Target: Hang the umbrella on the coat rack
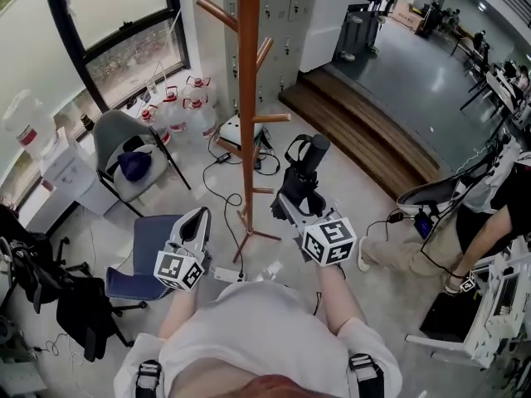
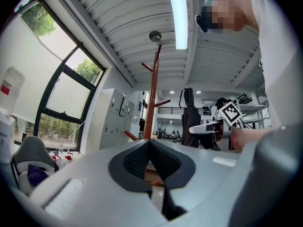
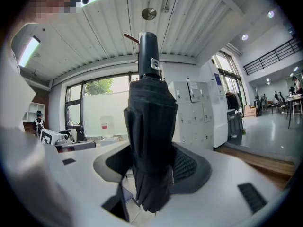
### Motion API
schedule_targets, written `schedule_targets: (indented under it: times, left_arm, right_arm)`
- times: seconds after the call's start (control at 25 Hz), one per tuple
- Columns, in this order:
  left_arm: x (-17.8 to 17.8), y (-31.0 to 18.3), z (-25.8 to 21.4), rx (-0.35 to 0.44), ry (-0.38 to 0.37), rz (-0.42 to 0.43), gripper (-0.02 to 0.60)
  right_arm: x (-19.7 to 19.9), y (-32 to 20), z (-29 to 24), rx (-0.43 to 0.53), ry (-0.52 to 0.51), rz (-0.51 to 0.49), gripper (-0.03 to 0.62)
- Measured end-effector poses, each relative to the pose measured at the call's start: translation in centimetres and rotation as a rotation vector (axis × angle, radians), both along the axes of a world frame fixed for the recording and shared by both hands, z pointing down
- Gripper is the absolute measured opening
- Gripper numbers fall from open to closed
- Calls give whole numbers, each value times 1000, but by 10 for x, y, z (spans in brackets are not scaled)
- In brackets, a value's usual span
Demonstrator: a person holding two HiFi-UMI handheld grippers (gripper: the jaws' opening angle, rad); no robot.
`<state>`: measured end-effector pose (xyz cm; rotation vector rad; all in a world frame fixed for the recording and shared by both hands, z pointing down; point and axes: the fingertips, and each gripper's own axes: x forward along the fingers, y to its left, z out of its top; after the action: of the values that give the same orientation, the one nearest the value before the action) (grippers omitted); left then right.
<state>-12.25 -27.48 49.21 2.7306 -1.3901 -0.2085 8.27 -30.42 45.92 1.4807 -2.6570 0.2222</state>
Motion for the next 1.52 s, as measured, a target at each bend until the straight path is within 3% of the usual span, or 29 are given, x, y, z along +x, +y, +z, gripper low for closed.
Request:
schedule_targets:
  times: [0.56,1.08,1.52]
  left_arm:
    - [-9,-17,5,-13,14,0,9]
    - [-9,-23,14,-37,10,-11,9]
    - [-6,-28,19,-50,6,-5,9]
  right_arm:
    - [-6,-65,-22,35,-4,-37,242]
    - [-4,-100,6,-43,-27,-19,242]
    - [-2,-100,26,-75,-39,-19,242]
